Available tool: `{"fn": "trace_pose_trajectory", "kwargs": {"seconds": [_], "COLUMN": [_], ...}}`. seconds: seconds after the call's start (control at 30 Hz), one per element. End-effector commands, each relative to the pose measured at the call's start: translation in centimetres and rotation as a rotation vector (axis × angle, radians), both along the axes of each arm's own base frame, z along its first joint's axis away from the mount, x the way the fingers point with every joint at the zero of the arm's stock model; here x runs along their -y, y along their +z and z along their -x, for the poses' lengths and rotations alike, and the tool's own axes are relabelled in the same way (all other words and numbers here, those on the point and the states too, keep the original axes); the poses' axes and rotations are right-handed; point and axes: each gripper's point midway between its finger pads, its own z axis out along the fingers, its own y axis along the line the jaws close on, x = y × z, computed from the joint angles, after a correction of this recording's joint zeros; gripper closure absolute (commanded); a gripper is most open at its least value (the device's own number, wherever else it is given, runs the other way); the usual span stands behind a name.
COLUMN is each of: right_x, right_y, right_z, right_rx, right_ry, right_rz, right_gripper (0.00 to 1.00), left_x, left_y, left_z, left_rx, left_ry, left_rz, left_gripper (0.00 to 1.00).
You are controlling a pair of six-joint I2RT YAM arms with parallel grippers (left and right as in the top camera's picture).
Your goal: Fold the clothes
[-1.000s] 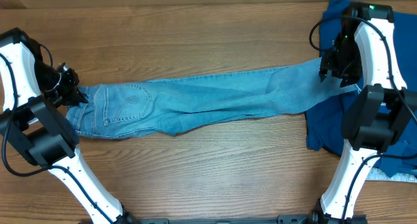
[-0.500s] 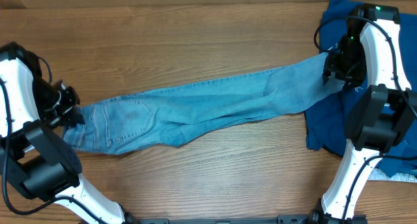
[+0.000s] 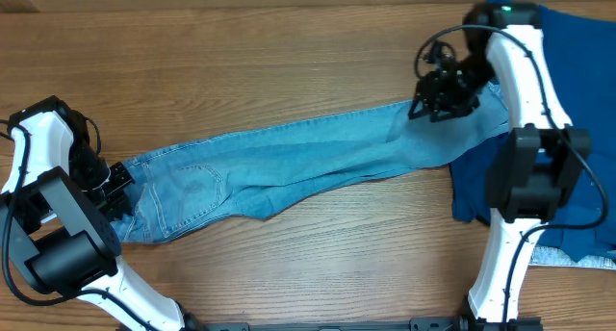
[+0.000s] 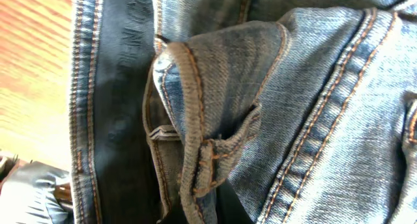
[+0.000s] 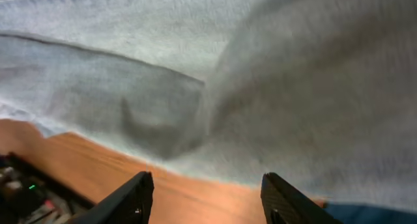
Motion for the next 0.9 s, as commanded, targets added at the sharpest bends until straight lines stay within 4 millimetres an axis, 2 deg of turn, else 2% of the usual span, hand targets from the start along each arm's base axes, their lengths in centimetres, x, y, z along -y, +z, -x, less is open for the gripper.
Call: {"fn": "trace_pose_trajectory", "kwargs": {"seconds": [0.0,0.2,0.33,0.43,0.5,0.6,0.77,0.87], "right_x": [0.0,-1.2,1.0,3.7,6.2,10.2,13.5,14.4], "right_y": [-1.8,-6.6,-10.3,-12.6,-13.2,-13.3,-13.3,-13.3], "right_z": [0.3,1.0,0.6,-0.4,-1.2,-1.9,-1.7,-1.7], "right_rx": [-0.024,-0.035,-0.028,0.014,0.036,0.033,0.026,0.031], "right_ry": [0.002,0.031,-0.073,-0.190,-0.297,-0.476,-0.556,-0.579], "right_rz": [0.050,0.052,0.202,0.316,0.384,0.393,0.388,0.383], "right_gripper": [0.43,0.43,0.42,0.34,0.34,0.34,0.34,0.34], "left_x": [-0.9,-1.1,-1.1,-1.3,-1.4,-1.5,-1.6,-1.8], "left_y": [-0.2,-0.2,-0.3,-0.3,-0.2,-0.3,-0.2,-0.2], "left_z": [0.7,0.6,0.6,0.6,0.7,0.6,0.7,0.9], "left_rx": [-0.035,-0.033,-0.030,-0.034,-0.037,-0.035,-0.039,-0.050], "left_ry": [0.029,0.031,0.031,0.026,0.024,0.024,0.020,0.021], "left_rz": [-0.064,-0.074,-0.076,-0.086,-0.091,-0.093,-0.100,-0.113], "left_gripper": [0.96,0.96,0.96,0.96,0.96,0.95,0.89,0.87]}}
